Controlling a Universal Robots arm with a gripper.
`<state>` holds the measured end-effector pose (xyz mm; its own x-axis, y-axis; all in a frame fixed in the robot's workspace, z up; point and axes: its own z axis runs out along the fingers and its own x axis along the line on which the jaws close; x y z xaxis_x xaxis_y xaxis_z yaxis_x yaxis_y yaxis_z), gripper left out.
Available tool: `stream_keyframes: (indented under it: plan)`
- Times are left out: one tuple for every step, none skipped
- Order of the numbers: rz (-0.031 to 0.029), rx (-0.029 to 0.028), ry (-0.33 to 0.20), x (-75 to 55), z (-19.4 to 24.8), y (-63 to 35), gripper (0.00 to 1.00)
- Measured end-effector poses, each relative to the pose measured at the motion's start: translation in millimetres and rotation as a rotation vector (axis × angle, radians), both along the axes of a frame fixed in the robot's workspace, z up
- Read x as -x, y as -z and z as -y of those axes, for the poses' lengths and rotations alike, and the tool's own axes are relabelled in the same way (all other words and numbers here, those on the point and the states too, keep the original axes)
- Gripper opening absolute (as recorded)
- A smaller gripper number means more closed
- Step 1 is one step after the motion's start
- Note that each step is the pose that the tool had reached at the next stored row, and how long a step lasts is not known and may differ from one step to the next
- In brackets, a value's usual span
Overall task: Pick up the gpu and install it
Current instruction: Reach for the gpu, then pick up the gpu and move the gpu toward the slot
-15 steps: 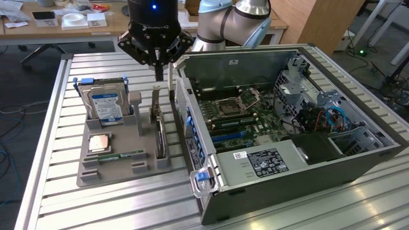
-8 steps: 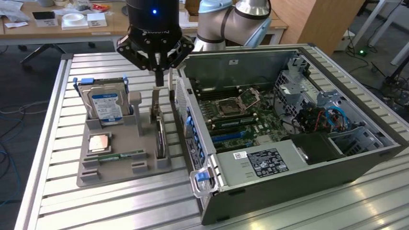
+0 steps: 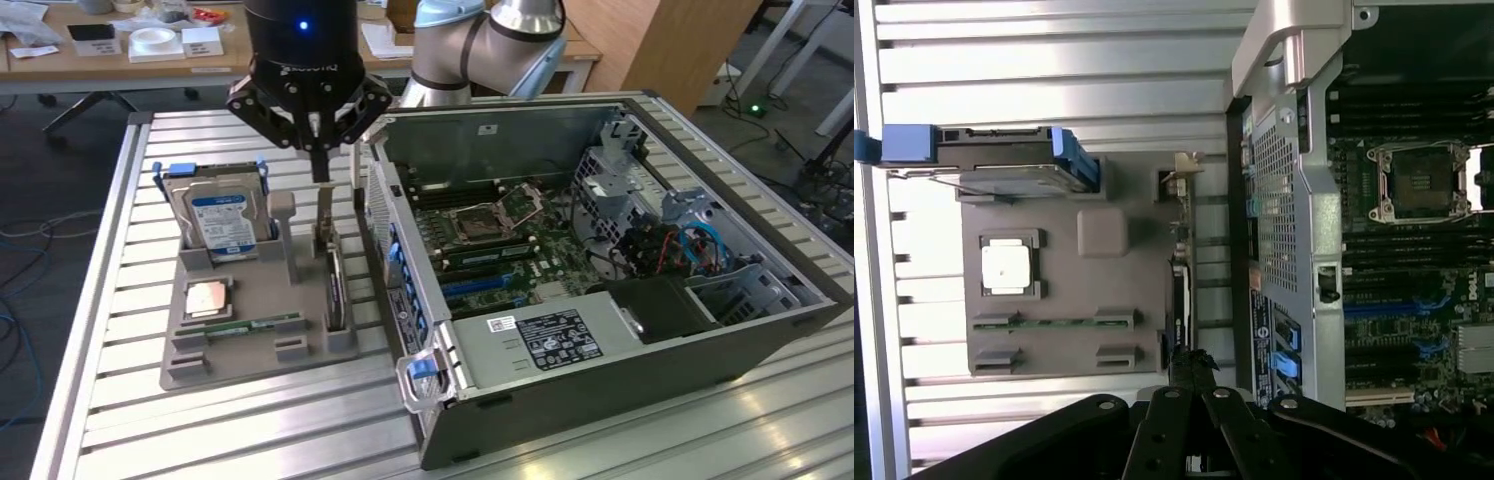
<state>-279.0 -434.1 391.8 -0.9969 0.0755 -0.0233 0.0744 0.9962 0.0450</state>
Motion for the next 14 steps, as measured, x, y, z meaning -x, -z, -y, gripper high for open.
stream_keyframes:
  plan:
    - [0.0,0.0,0.0,0.5,1.1,0.0,0.11]
    - [0.0,-0.0001,0.0,0.9,2.5,0.0,0.11]
    - [0.0,0.0,0.0,1.2,4.1,0.0,0.11]
    - [0.0,0.0,0.0,1.5,5.6,0.0,0.11]
    - [0.0,0.0,0.0,1.8,7.1,0.0,0.11]
    - [0.0,0.0,0.0,2.2,8.5,0.0,0.11]
    - [0.0,0.0,0.0,2.7,9.4,0.0,0.11]
    - [0.0001,-0.0001,0.0,3.2,9.8,0.1,0.11]
    - [0.0001,-0.0001,0.0,3.2,9.8,0.0,0.11]
    - [0.0001,-0.0001,0.0,3.2,9.8,0.0,0.11]
    - [0.0,0.0,0.0,3.2,9.8,0.0,0.11]
    - [0.0001,0.0,0.0,3.2,9.8,0.0,0.11]
    - [0.0,0.0,0.0,3.2,9.8,0.0,0.11]
    - [0.0,0.0,0.0,3.2,9.8,0.0,0.11]
